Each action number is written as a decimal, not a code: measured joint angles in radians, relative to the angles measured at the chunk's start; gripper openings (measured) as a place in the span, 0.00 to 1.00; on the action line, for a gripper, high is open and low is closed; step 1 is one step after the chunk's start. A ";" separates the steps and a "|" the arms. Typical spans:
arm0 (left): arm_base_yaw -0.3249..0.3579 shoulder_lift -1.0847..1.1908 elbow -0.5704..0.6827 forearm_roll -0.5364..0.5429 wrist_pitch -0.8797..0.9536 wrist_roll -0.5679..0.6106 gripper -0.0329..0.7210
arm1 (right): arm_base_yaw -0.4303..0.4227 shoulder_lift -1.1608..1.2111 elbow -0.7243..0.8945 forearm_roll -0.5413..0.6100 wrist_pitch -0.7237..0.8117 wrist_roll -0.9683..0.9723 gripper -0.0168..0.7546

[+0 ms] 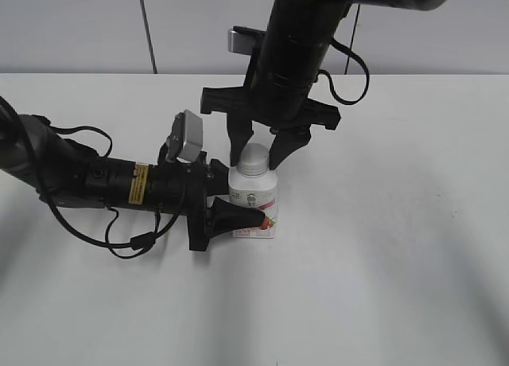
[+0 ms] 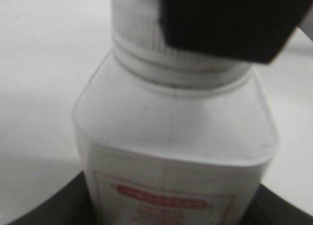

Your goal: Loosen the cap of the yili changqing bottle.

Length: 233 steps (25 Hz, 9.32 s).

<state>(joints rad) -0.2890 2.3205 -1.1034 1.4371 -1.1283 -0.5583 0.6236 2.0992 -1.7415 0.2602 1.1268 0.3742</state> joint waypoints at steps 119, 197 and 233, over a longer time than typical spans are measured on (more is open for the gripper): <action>0.000 -0.001 -0.003 0.065 -0.008 -0.018 0.57 | -0.599 -0.032 0.480 -0.031 -0.435 -0.522 0.52; 0.002 -0.751 0.001 -0.559 1.614 -0.201 0.82 | -0.599 -0.613 0.480 0.015 -0.018 -0.515 0.60; 0.069 -1.673 0.327 -1.301 2.291 0.331 0.75 | -0.599 -1.516 0.975 -0.065 0.092 -0.511 0.60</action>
<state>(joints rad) -0.2202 0.6479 -0.7763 0.1363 1.1630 -0.2271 0.0245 0.5836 -0.7667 0.1948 1.2183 -0.1369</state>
